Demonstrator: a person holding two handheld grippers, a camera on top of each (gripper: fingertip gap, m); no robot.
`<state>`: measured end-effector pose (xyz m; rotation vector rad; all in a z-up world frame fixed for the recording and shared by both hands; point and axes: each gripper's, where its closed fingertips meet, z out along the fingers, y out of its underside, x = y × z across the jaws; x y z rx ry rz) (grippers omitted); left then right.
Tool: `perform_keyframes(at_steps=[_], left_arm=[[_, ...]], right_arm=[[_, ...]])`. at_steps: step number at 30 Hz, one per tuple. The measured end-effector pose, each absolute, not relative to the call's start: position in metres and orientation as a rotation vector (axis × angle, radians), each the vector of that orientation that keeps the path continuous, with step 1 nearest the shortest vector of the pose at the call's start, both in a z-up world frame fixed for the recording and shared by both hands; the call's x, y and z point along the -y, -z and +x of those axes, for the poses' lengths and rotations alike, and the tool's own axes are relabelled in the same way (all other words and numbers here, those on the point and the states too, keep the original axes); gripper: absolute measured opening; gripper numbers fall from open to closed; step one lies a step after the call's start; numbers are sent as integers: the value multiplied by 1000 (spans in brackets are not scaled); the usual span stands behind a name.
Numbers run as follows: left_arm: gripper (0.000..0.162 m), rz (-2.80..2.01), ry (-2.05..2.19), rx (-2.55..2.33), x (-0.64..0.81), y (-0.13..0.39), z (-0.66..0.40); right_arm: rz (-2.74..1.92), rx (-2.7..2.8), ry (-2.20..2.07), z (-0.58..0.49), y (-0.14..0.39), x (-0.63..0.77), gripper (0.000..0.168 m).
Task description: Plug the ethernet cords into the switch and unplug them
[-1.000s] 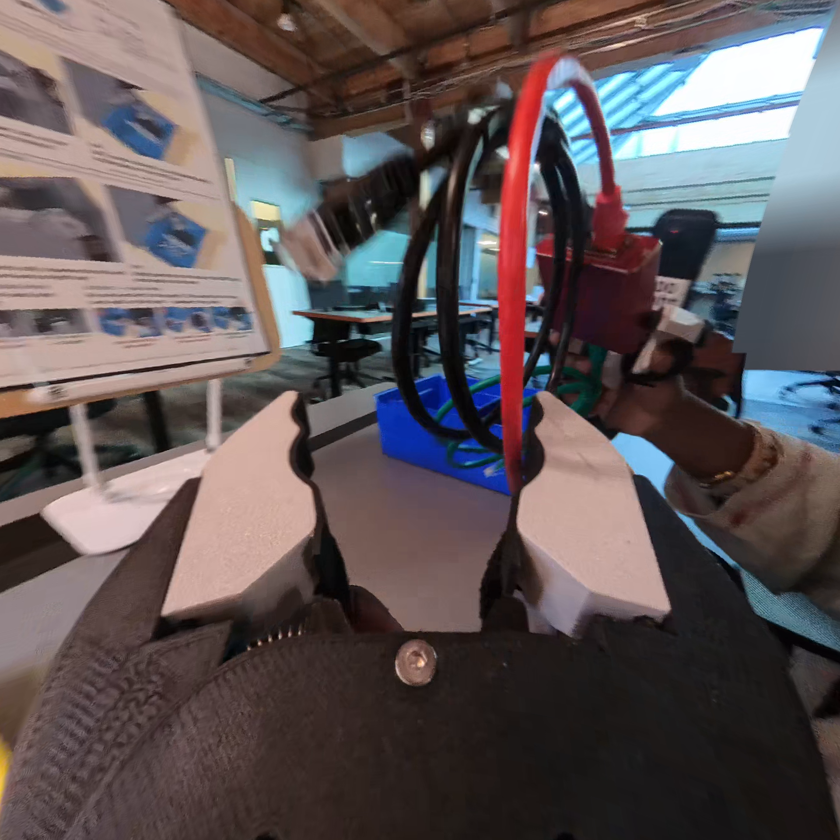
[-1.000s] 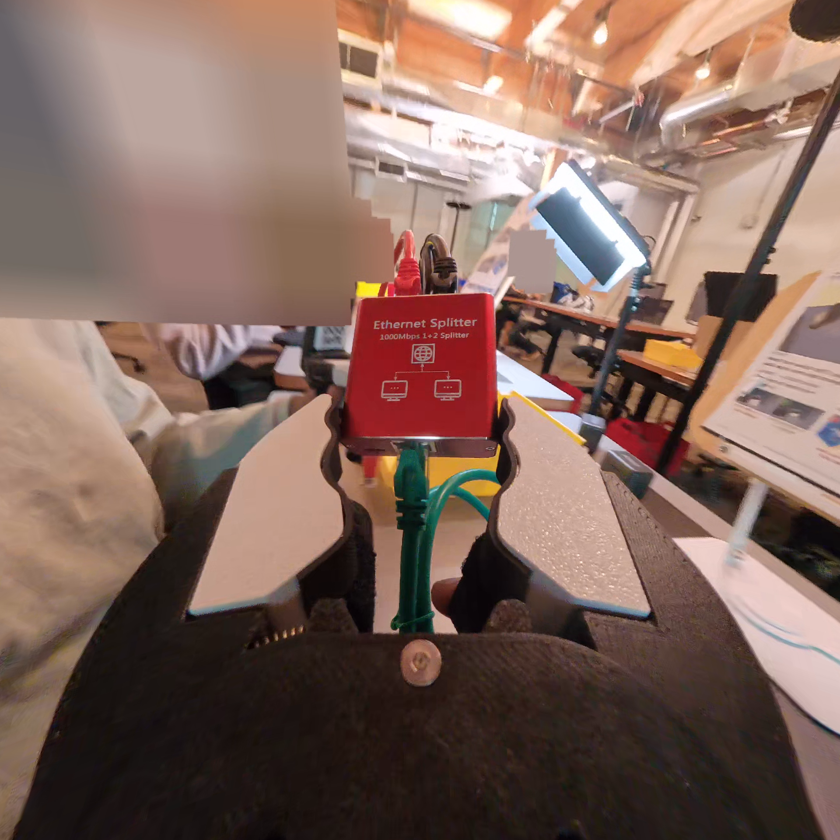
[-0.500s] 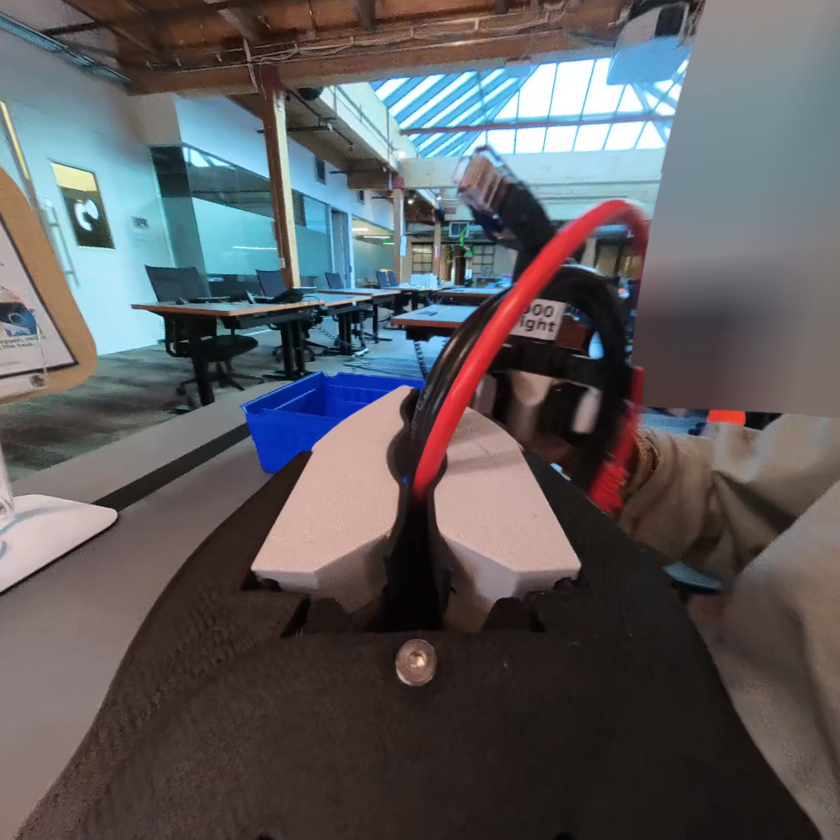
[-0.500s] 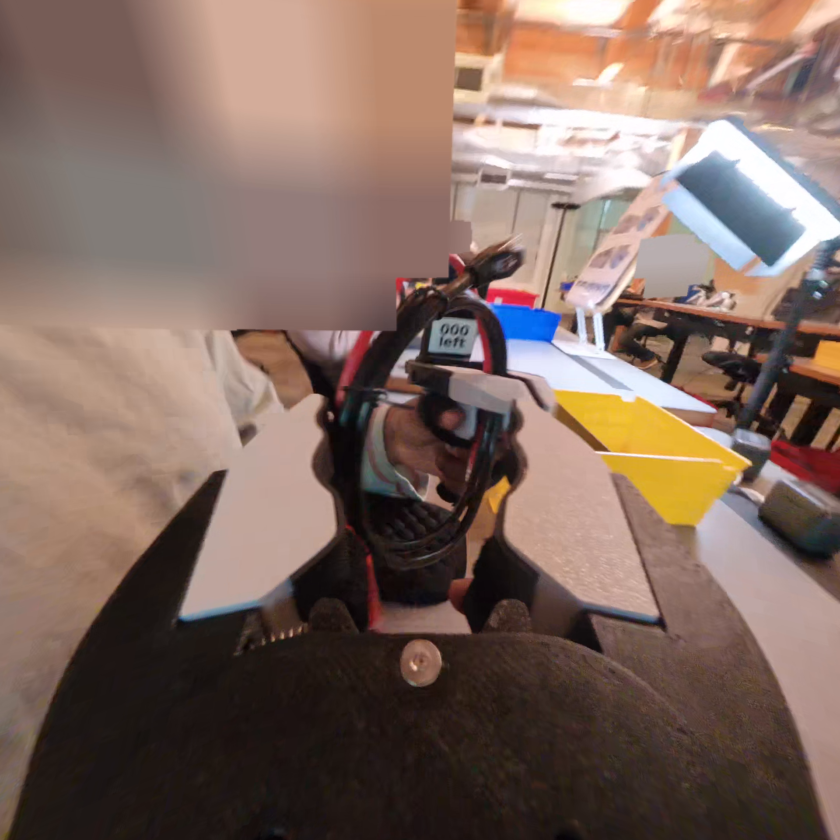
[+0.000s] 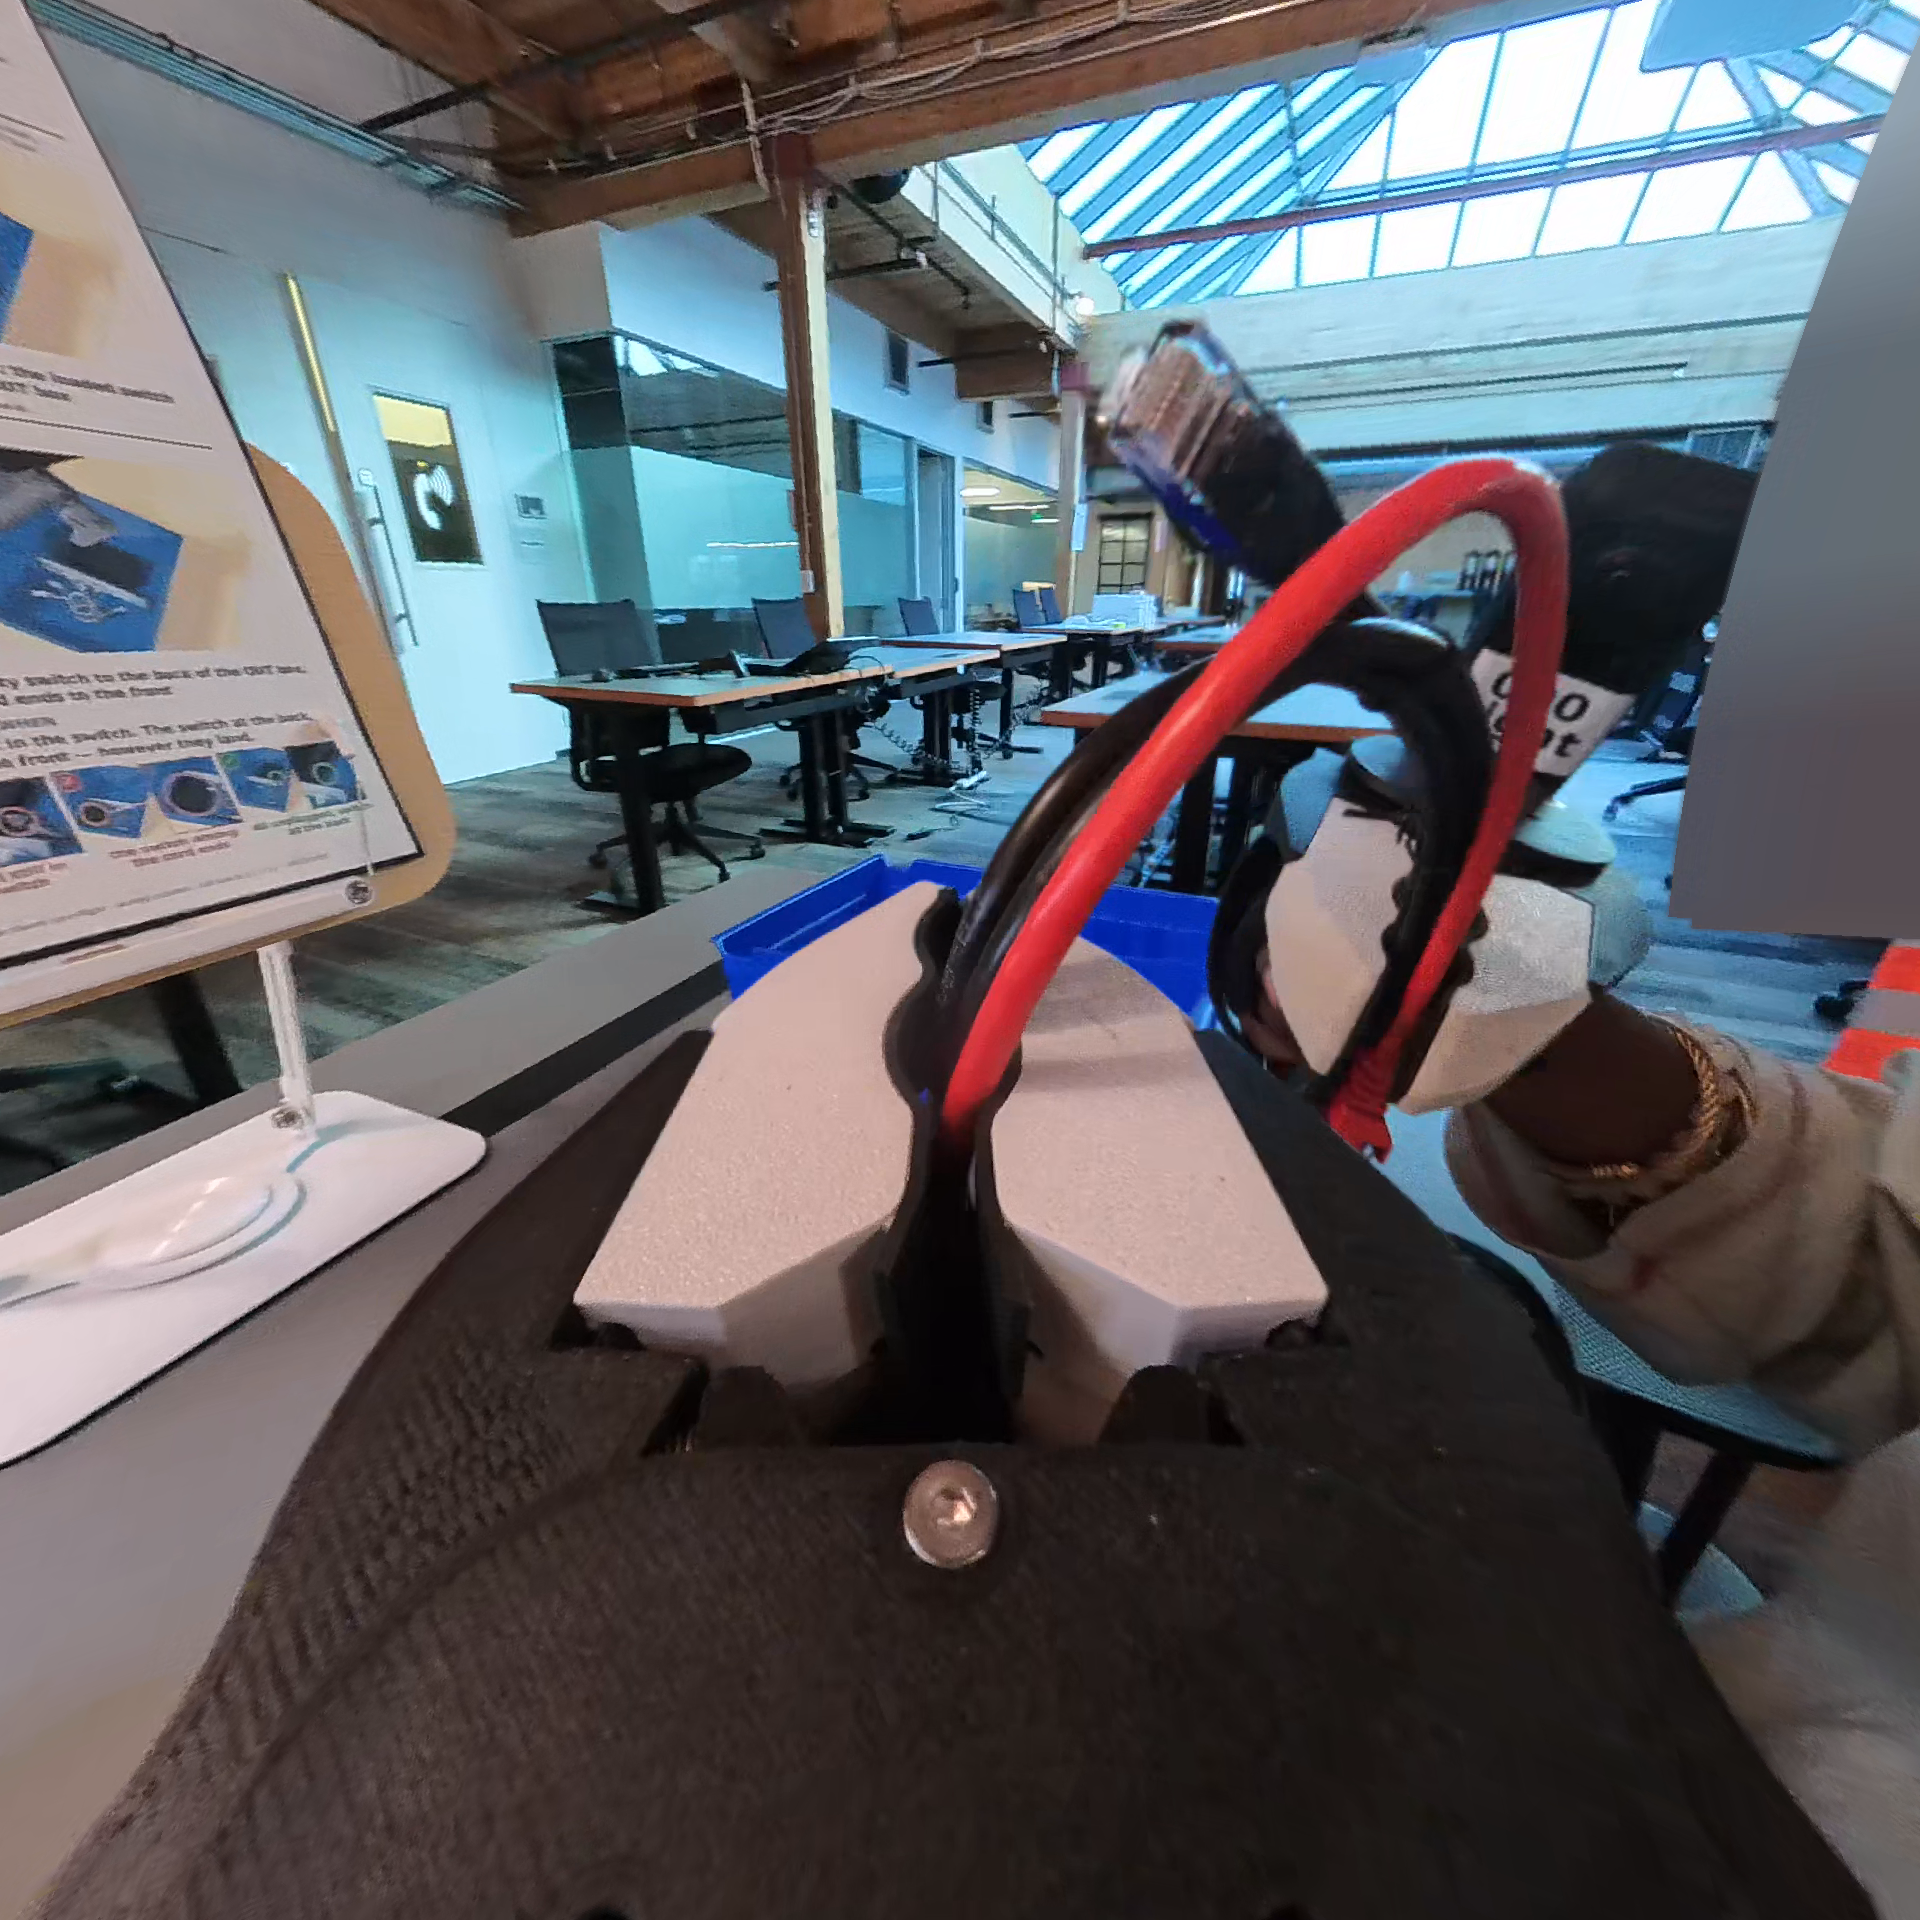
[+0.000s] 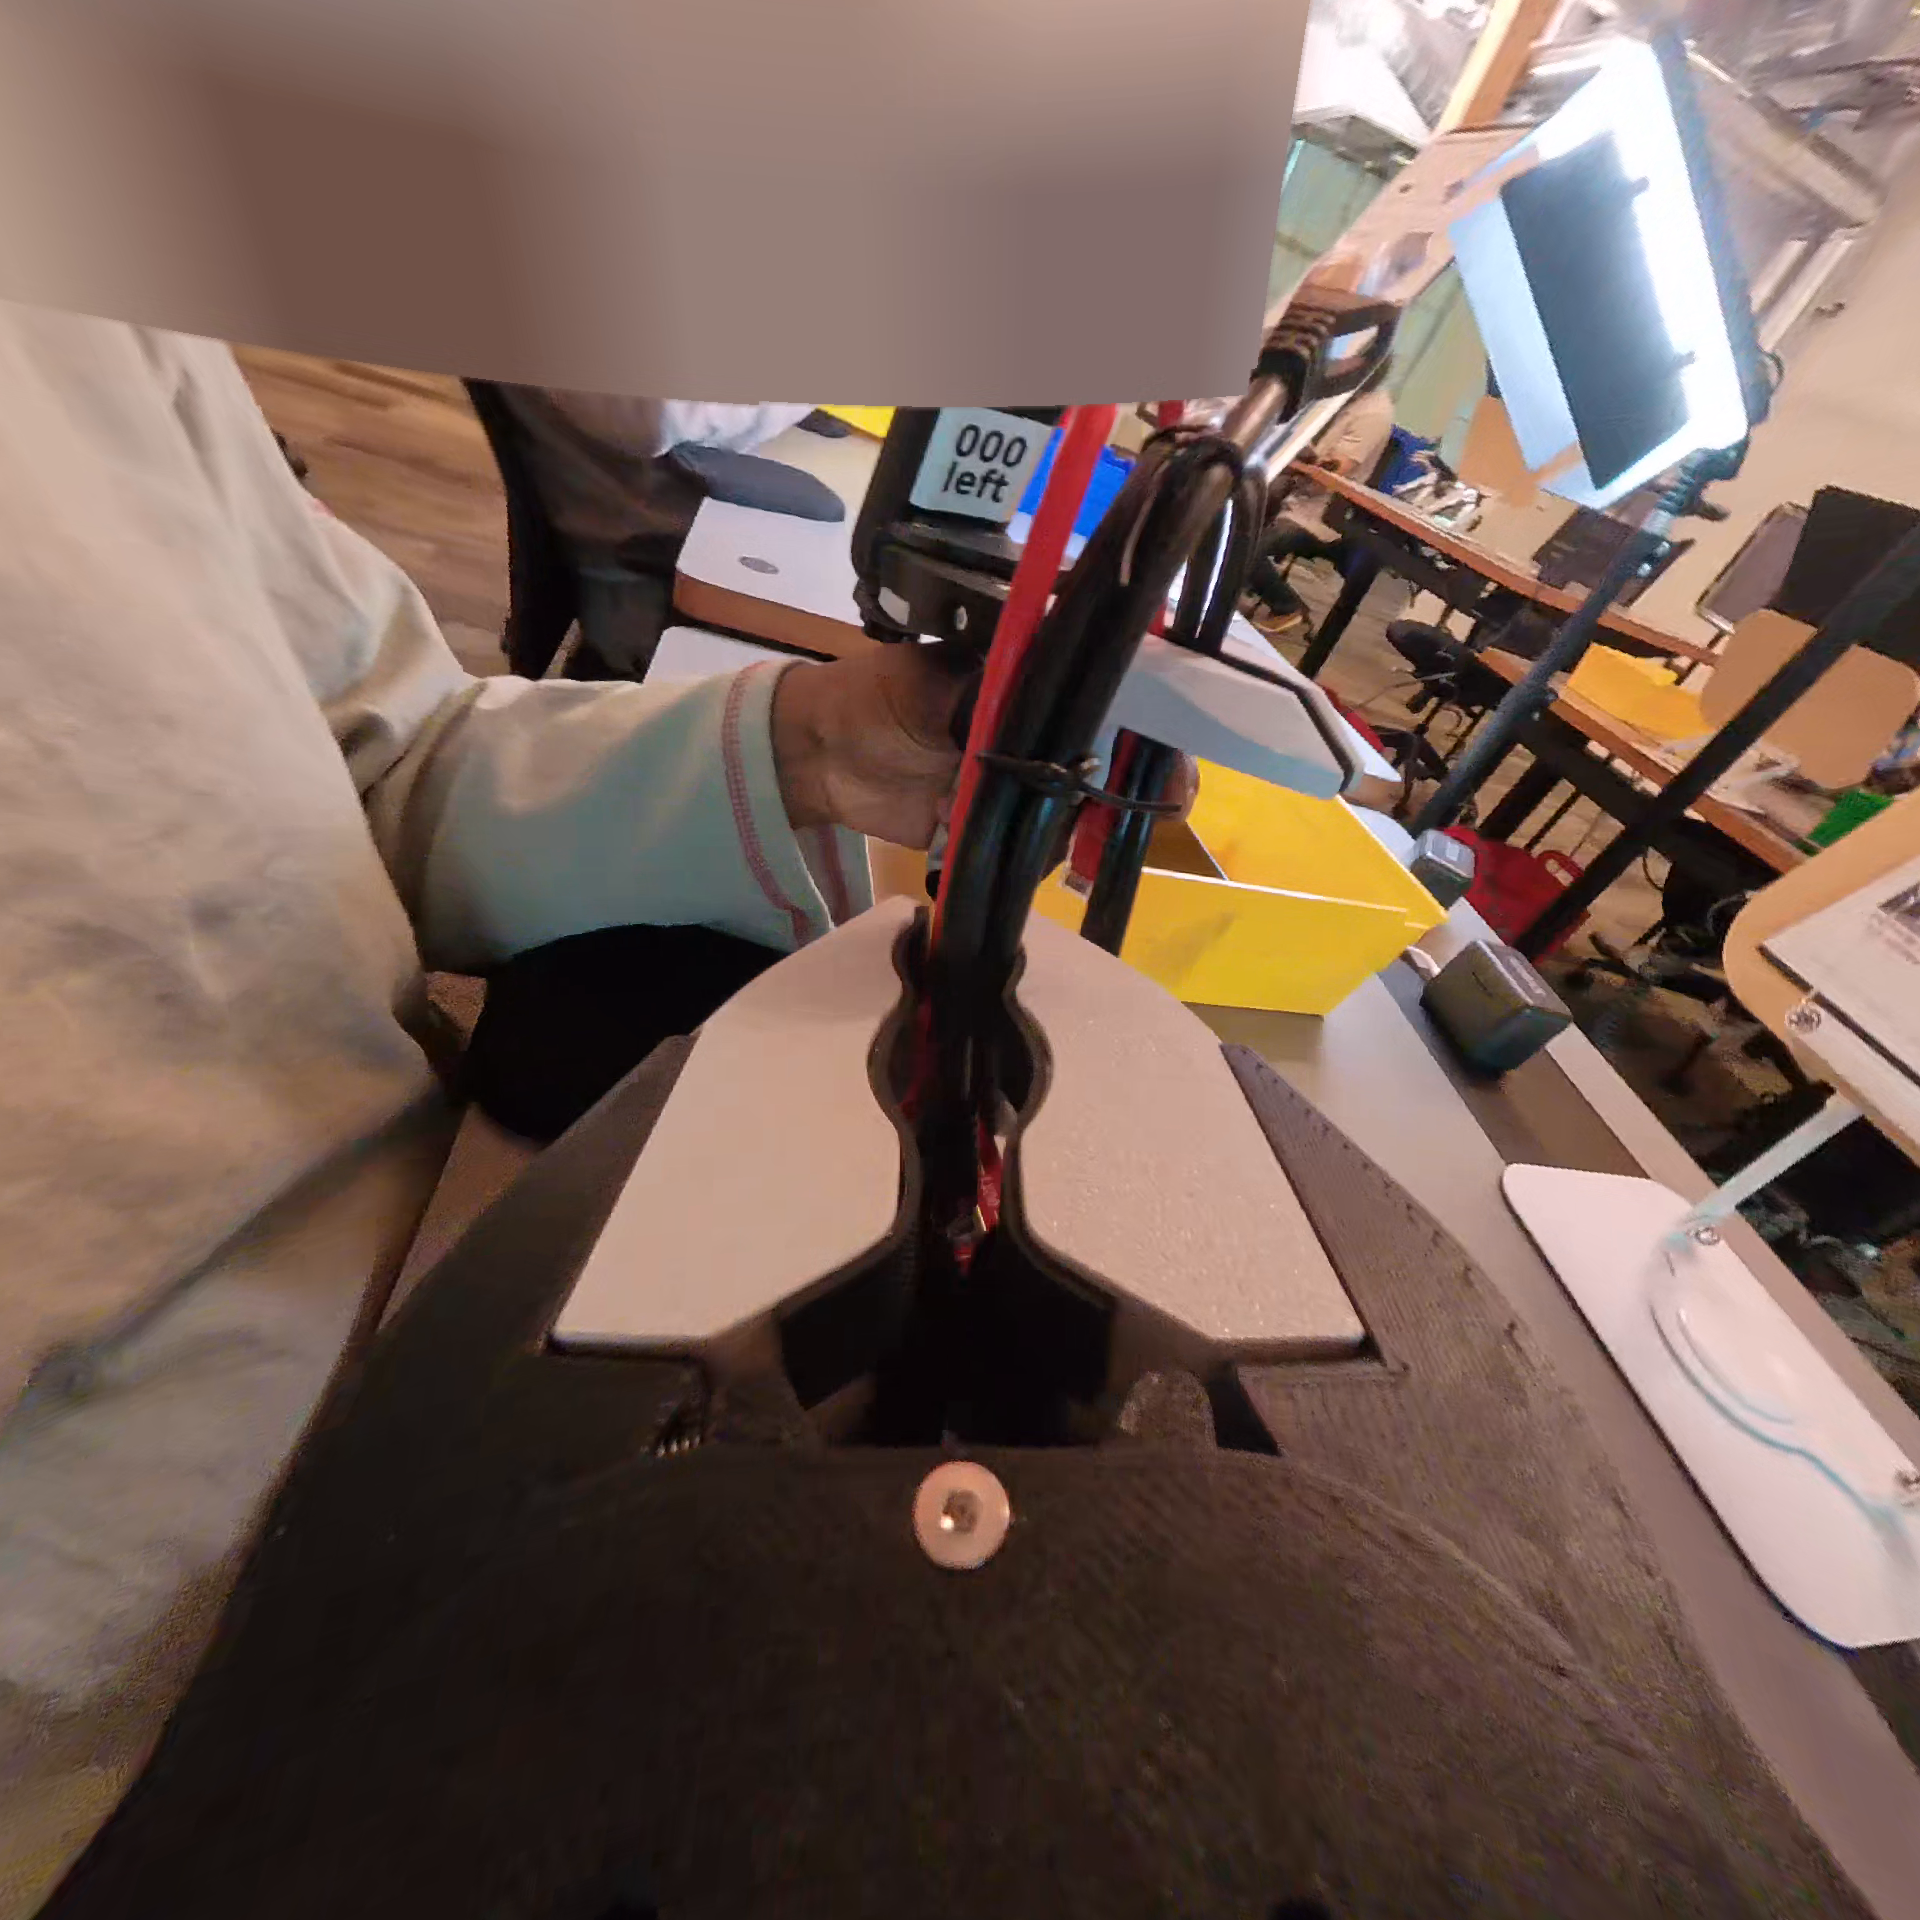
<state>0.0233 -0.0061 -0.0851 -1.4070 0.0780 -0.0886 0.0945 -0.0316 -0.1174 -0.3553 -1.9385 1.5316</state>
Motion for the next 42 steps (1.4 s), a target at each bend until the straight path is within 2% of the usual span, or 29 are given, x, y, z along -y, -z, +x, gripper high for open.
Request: perform_keyframes(at_steps=[3,6,8,10,19,23,27,34,42], left_arm=[[2,-1462,96,-92,4,92,26],[44,-1538,106,-128,9,105,28],[57,-1563,99,-127,16,113,28],[61,-1564,47,-117,26,120,25],[63,-1530,-98,-55,67,127,25],[62,-1490,-105,-7,78,124,21],[61,-1470,-112,25,83,125,16],[60,-1504,-136,-2,77,131,17],[59,-1550,-159,-37,70,138,22]], right_arm=[[-317,1911,-1543,95,105,27,8],[-326,1828,-1582,95,82,12,6],[-324,1758,-1603,95,62,-3,6],[-316,1702,-1598,96,42,-18,9],[-375,1482,-1240,72,-39,-114,6],[-338,1435,-1138,63,-53,-161,6],[-369,1396,-1168,56,-37,-211,6],[-496,1351,-1140,53,33,-283,6],[-691,1292,-1099,47,70,-322,7]])
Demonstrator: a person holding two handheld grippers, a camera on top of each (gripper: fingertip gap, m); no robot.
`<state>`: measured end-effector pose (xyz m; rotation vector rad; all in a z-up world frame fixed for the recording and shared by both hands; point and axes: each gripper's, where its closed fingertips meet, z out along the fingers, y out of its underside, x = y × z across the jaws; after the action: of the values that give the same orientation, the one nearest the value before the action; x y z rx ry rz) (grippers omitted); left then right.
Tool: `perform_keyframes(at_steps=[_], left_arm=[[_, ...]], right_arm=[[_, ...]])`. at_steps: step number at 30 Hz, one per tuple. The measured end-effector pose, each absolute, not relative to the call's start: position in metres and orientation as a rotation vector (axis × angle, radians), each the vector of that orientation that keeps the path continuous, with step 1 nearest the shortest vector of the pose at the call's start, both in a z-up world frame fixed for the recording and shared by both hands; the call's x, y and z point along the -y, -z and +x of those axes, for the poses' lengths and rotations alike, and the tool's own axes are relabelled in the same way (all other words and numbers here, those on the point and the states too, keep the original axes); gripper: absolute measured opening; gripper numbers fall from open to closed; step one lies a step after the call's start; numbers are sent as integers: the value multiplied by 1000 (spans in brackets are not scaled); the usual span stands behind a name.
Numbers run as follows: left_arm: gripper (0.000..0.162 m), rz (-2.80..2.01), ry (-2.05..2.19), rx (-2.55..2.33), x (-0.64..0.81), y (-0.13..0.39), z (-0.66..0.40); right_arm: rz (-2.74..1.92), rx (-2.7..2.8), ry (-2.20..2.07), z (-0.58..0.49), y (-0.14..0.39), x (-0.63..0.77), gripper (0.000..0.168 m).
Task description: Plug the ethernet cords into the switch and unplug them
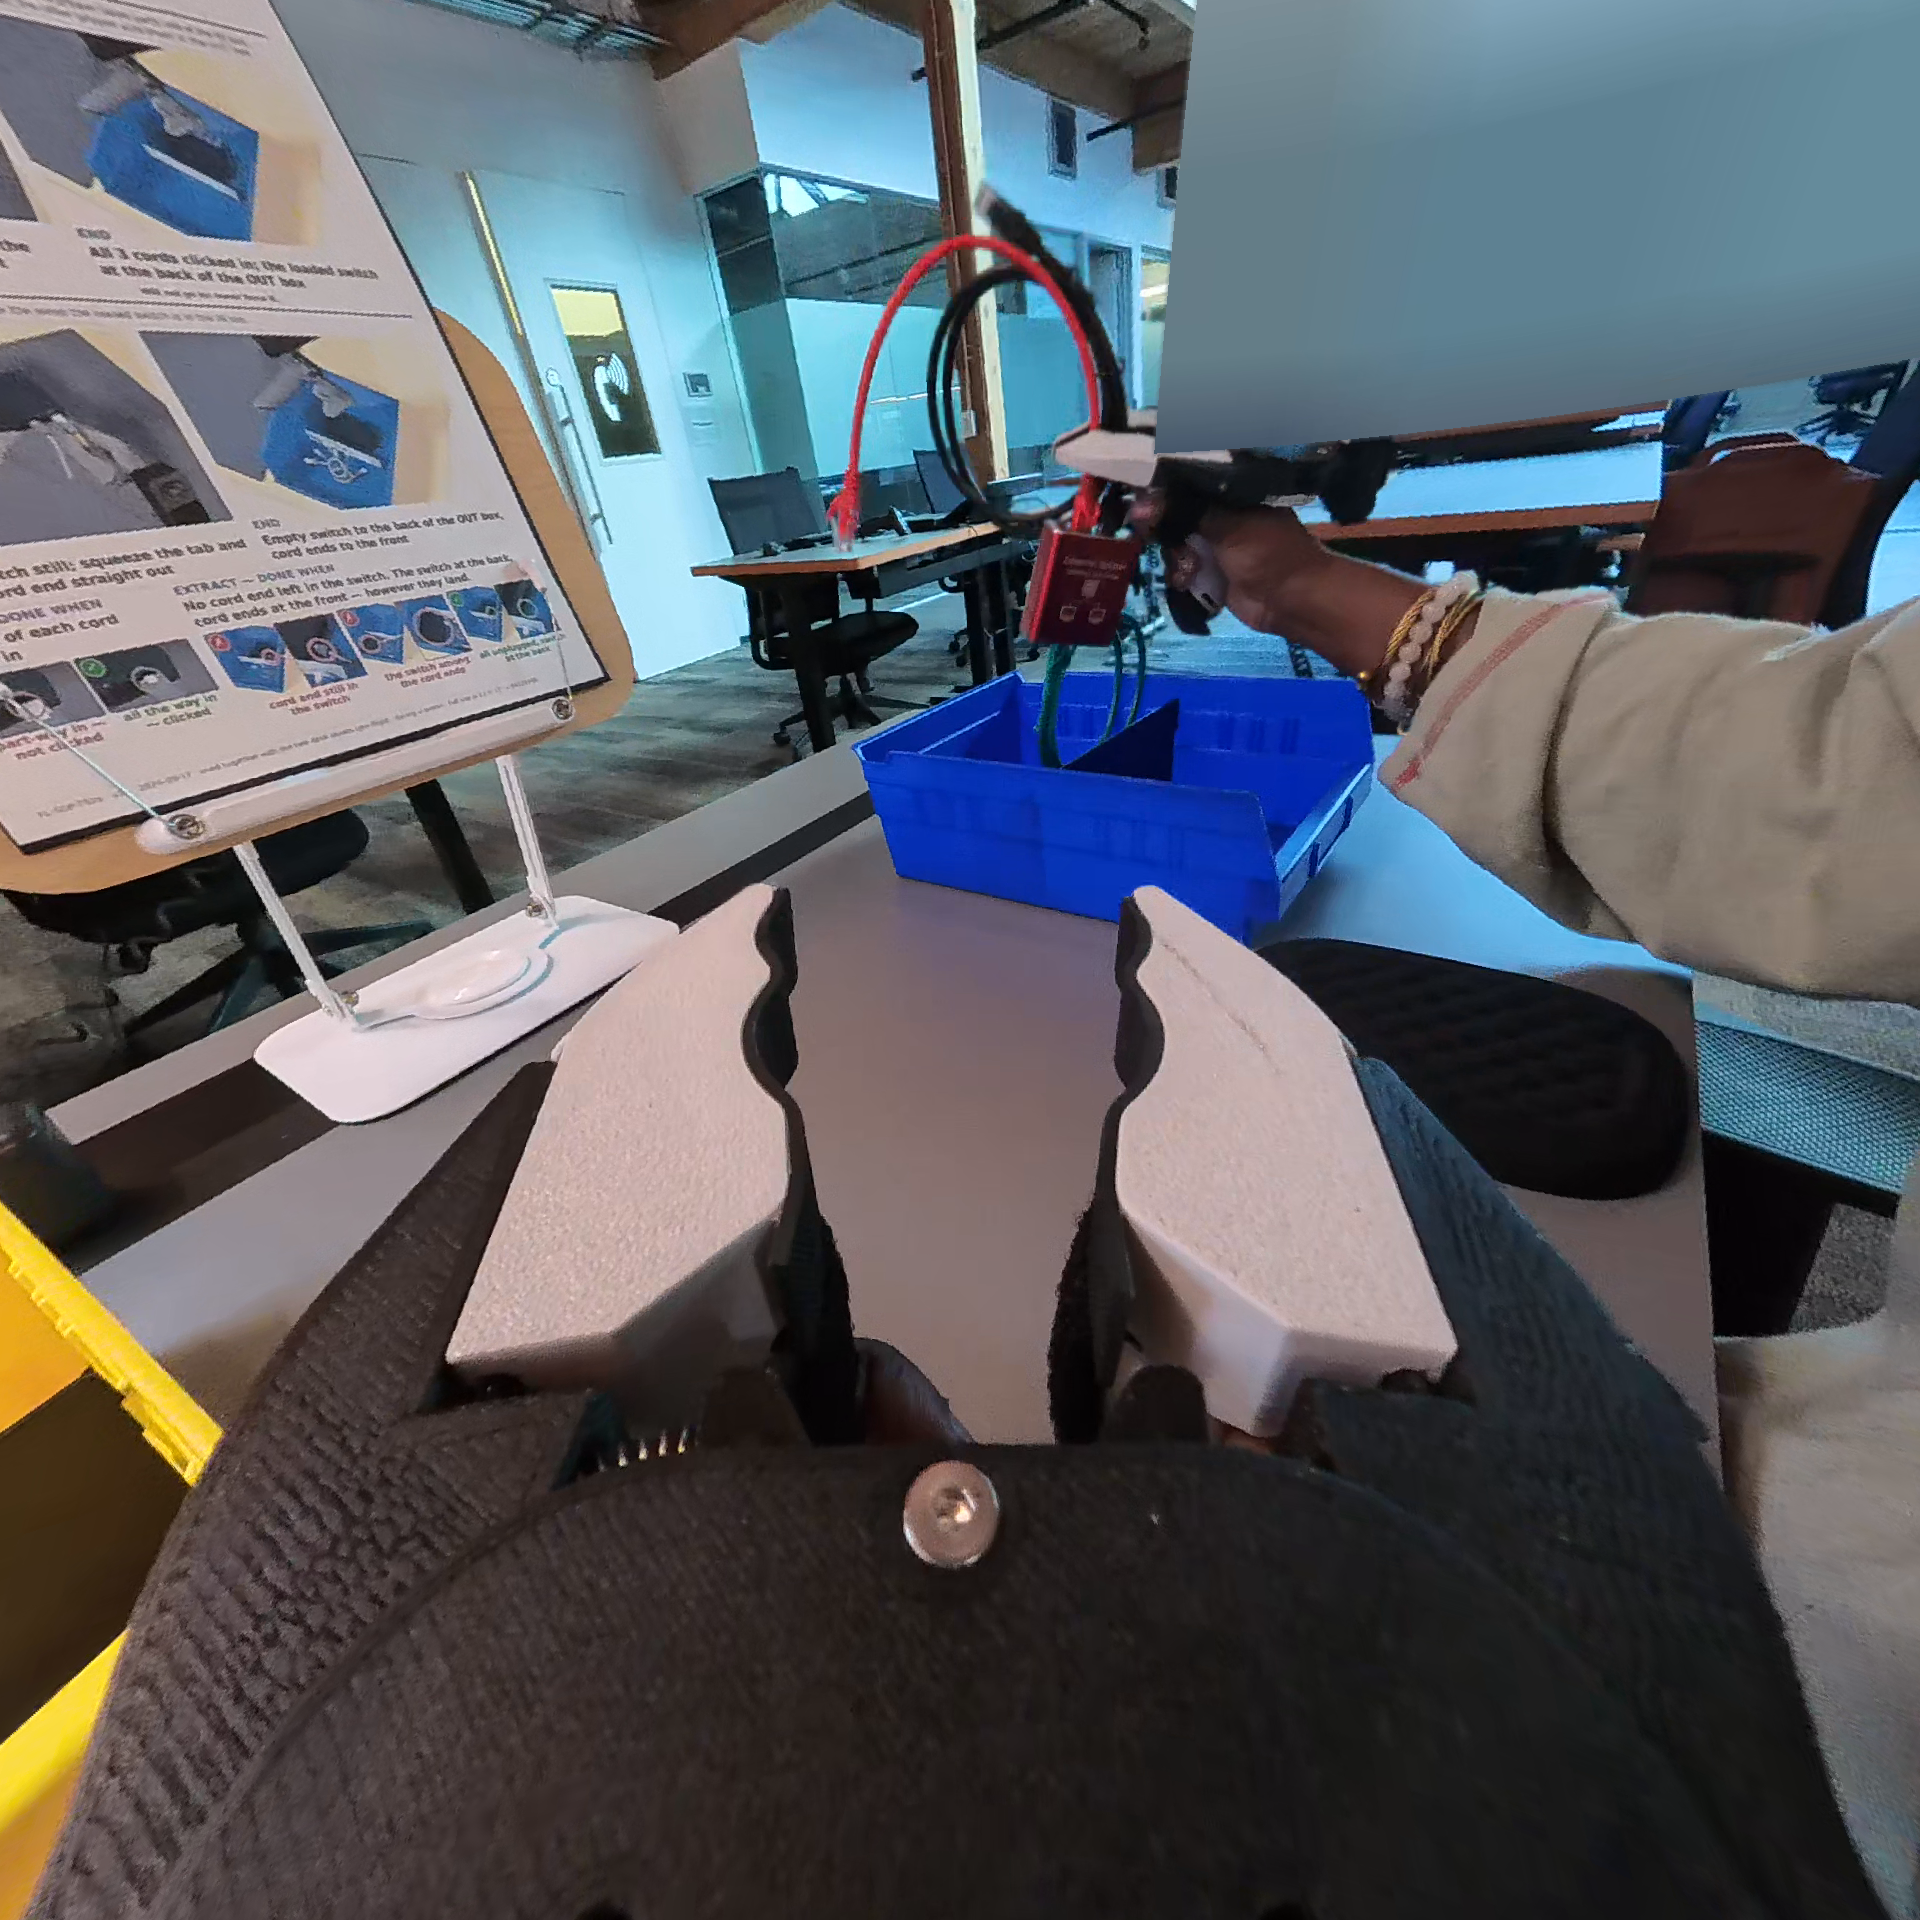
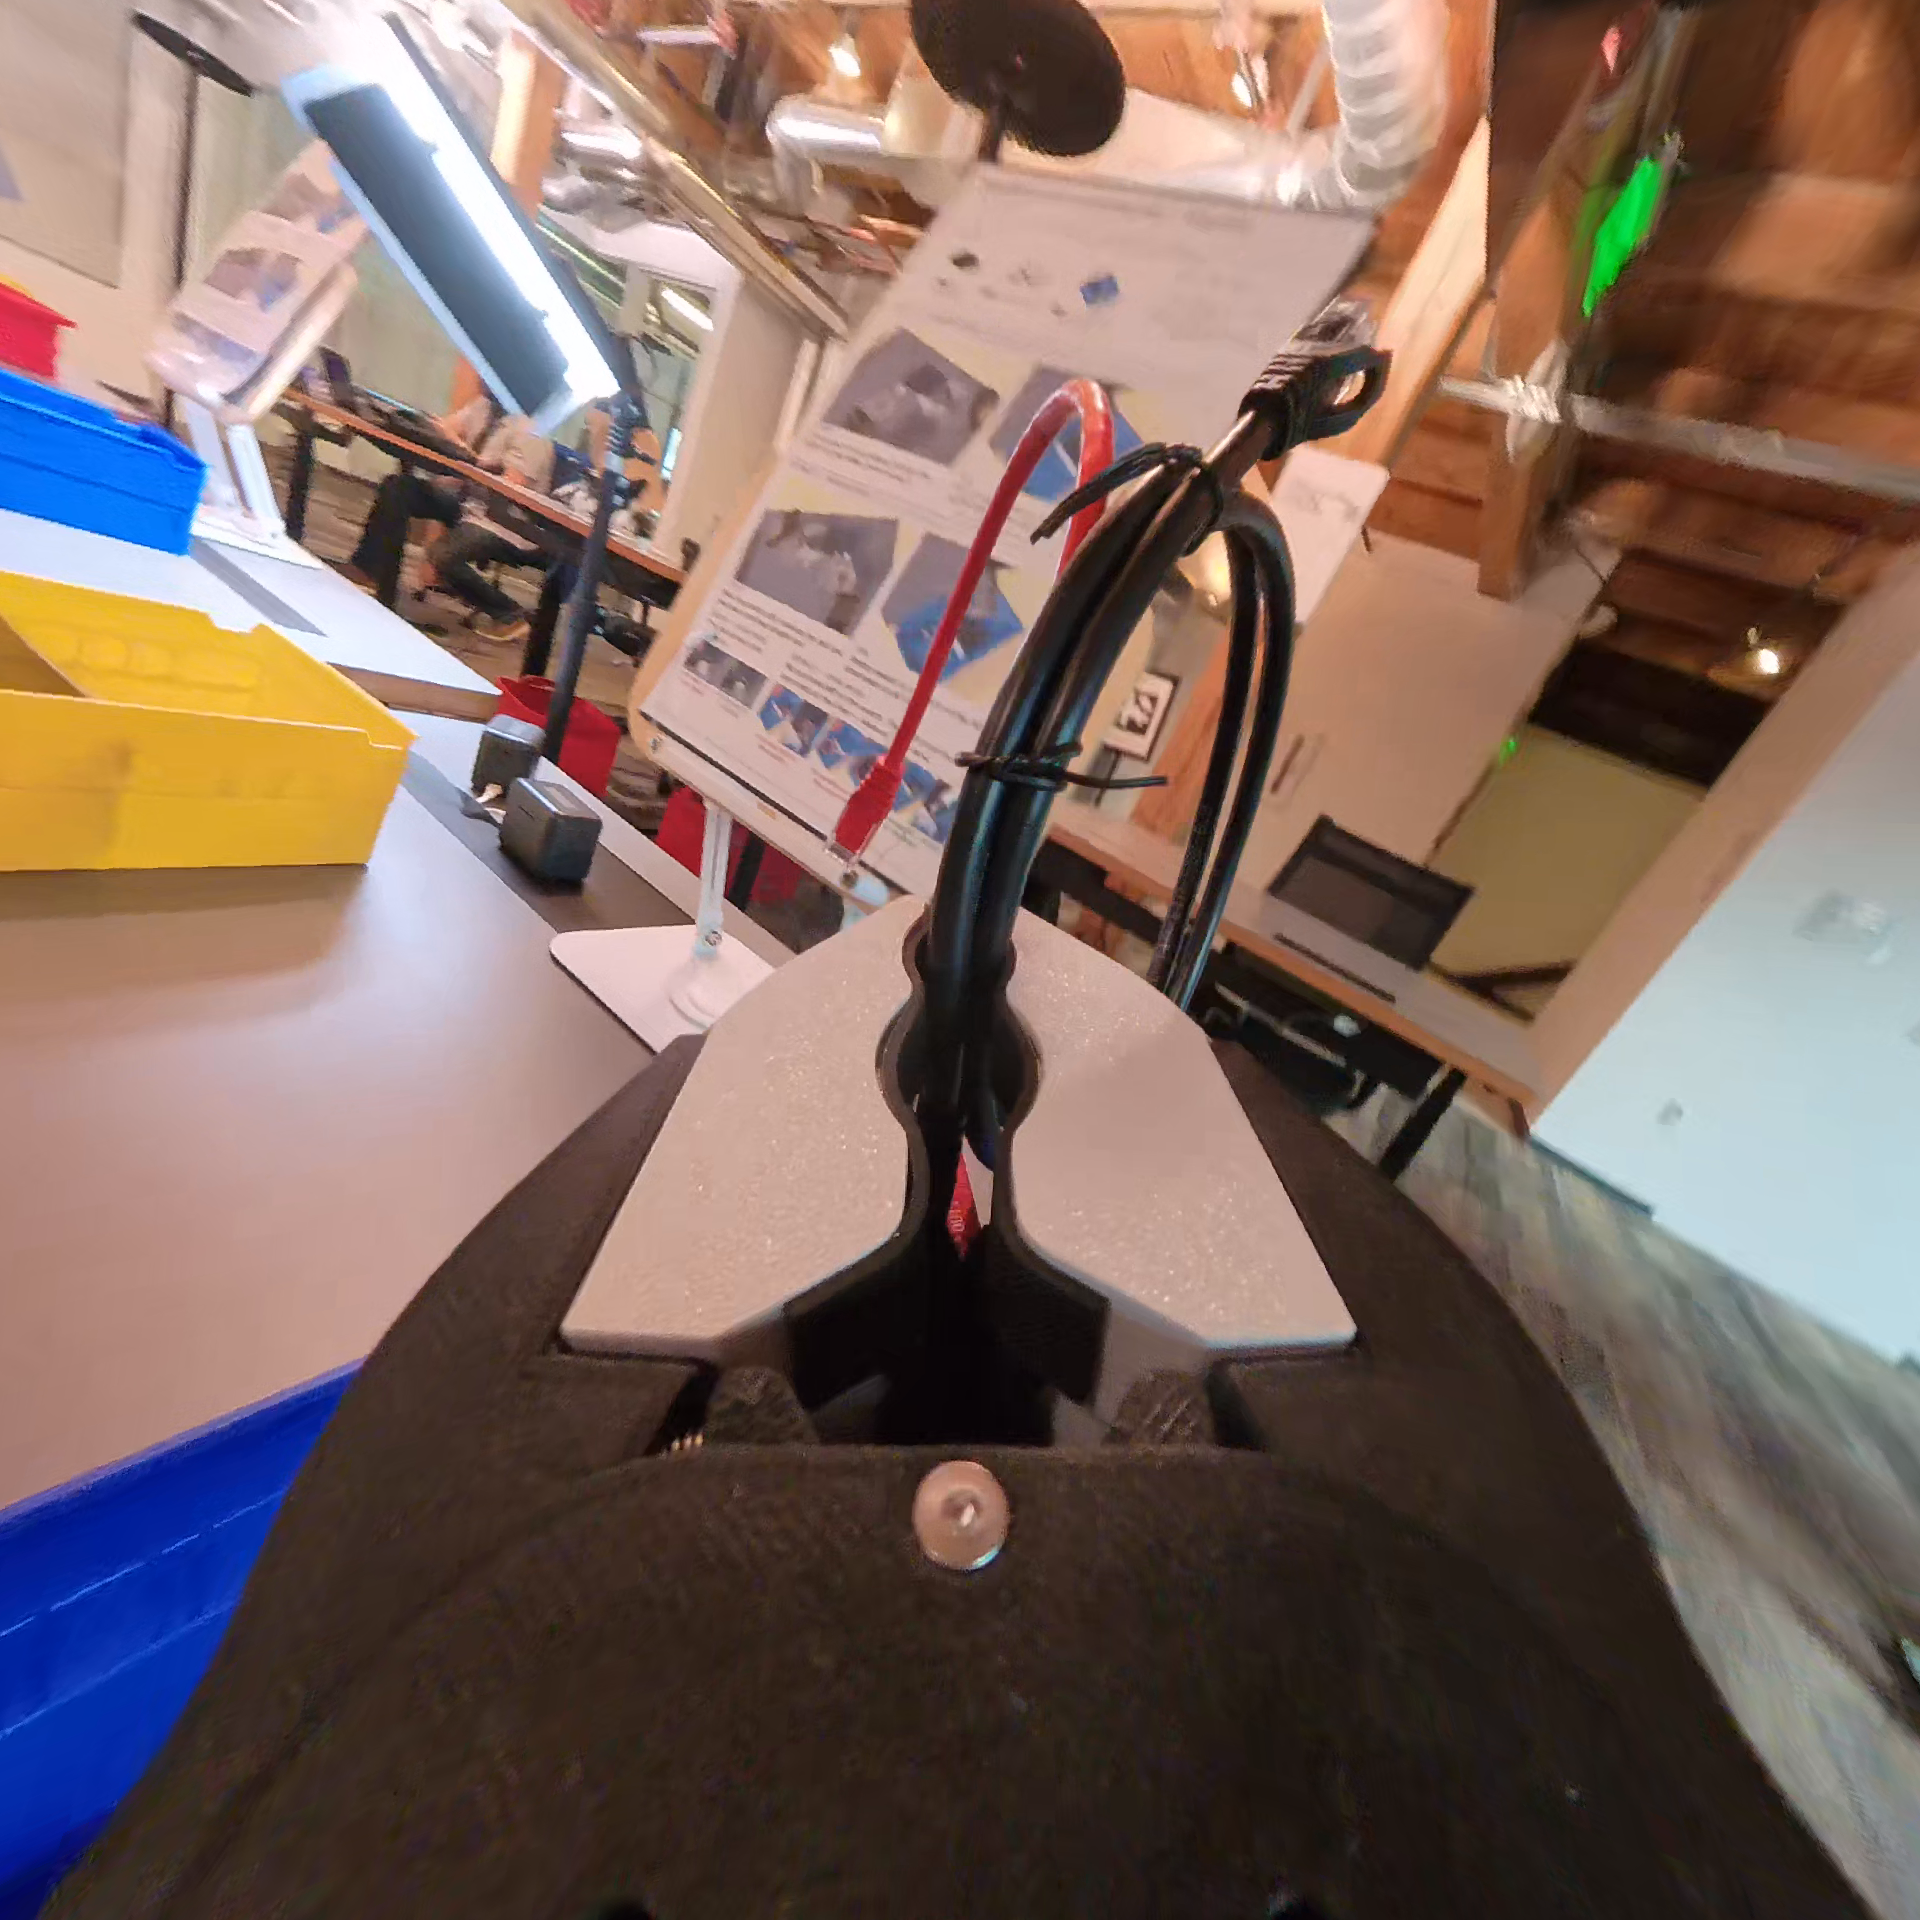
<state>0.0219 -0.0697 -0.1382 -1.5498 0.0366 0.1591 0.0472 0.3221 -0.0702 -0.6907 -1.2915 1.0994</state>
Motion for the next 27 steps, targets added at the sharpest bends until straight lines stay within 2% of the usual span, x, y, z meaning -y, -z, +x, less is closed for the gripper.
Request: perform_keyframes(at_steps=[14,20,22,25,27], left_arm=[[56,-1585,-176,-75,66,145,27],[56,-1591,-175,-93,64,147,31],[56,-1590,-169,-97,64,147,33],[56,-1596,-169,-103,63,149,34],[56,-1597,-168,-104,62,149,35]], right_arm=[[-1381,1177,-1376,35,156,-364,8],[-1623,1153,-1323,48,173,-371,10],[-1745,1190,-1330,52,188,-371,15],[-1917,1286,-1168,61,221,-377,15],[-1963,1279,-1205,64,225,-377,11]])
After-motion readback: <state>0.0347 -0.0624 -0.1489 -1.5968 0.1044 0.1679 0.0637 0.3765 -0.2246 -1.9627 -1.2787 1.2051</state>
